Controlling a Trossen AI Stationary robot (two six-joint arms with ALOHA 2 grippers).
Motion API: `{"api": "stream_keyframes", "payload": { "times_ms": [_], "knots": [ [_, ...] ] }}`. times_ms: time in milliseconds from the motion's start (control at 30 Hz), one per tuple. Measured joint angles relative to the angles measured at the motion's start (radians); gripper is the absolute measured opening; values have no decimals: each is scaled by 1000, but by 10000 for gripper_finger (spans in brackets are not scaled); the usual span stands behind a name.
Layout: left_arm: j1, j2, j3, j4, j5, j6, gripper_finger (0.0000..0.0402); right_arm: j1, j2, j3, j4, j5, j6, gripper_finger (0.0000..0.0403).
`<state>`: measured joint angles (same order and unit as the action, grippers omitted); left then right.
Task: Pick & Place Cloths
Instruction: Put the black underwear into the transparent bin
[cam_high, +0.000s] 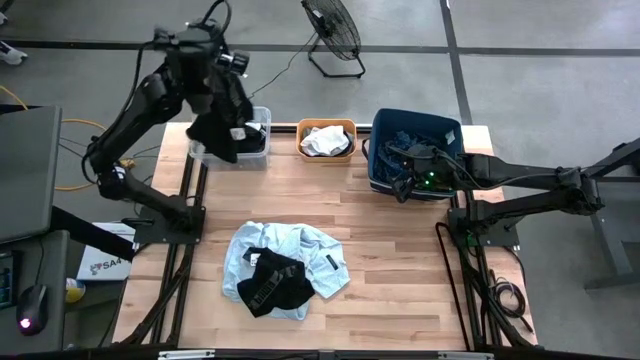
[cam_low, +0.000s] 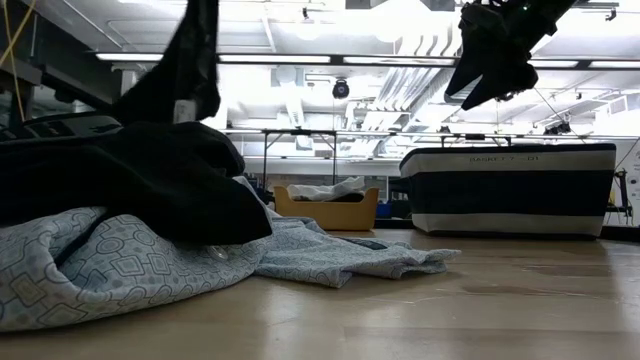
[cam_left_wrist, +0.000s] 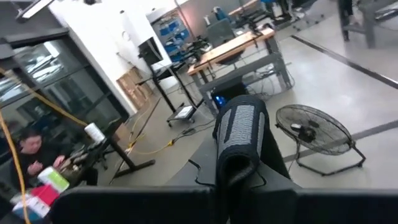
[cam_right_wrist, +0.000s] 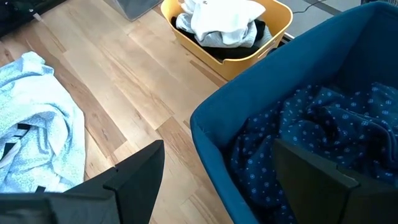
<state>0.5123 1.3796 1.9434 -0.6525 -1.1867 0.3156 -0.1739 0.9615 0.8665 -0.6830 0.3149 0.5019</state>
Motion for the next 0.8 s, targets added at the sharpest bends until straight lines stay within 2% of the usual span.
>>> {"api": "stream_keyframes", "payload": {
  "times_ms": [300,400,500,667,800],
  "knots": [
    [108,39,0,44,106,105,1,0,0,0,0,0,-9,289],
    [145,40,0,5,133,98,1,0,0,0,0,0,-4,289],
    [157,39,0,-116,157,20,1,0,0,0,0,0,-4,289],
    [155,40,0,-413,203,-189,1,0,0,0,-1,0,-3,289],
    [156,40,0,-617,318,-361,1,0,0,0,0,0,-1,289]
  ]
}}
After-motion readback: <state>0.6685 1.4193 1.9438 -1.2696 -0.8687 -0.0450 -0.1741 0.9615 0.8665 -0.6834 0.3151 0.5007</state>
